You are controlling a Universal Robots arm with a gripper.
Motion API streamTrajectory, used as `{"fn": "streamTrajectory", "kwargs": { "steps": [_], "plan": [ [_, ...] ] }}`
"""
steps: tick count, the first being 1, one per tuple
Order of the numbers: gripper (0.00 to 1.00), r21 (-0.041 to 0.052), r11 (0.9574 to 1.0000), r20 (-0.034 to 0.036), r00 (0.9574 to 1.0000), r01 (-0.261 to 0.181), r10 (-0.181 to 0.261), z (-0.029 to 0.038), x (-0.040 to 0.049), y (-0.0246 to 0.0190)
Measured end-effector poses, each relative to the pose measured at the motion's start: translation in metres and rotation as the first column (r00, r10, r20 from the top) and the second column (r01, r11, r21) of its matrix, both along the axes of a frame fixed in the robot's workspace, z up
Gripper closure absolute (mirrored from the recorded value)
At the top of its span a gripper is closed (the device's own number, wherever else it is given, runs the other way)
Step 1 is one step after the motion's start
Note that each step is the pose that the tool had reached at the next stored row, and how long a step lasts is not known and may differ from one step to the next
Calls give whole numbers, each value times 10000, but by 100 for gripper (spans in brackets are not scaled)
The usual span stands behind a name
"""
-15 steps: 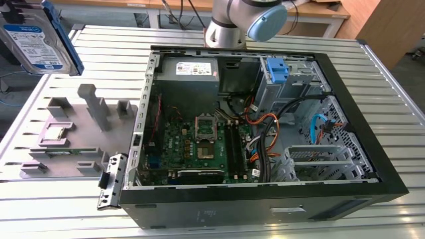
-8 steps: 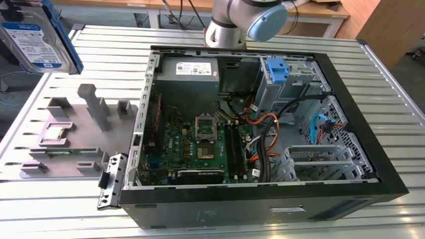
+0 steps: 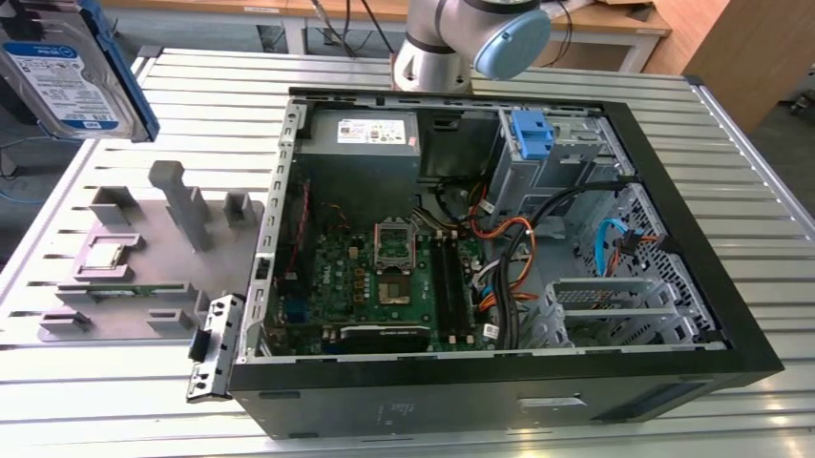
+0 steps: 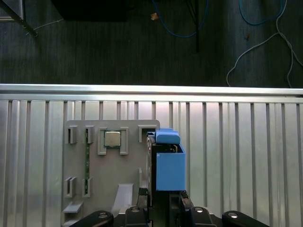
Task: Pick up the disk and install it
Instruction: 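Pick up the disk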
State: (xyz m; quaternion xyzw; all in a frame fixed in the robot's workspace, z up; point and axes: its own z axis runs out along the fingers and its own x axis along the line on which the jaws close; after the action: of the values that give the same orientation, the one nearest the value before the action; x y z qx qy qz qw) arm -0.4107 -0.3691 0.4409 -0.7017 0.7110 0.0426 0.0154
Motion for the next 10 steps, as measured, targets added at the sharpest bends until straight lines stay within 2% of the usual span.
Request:
{"fn": "streamTrajectory", "kwargs": {
  "steps": [4,10],
  "plan": [
    [65,-2,10000,-4,10000,0,0,33,0,0],
    [65,-1,10000,-11,10000,0,0,152,0,0]
  ]
}}
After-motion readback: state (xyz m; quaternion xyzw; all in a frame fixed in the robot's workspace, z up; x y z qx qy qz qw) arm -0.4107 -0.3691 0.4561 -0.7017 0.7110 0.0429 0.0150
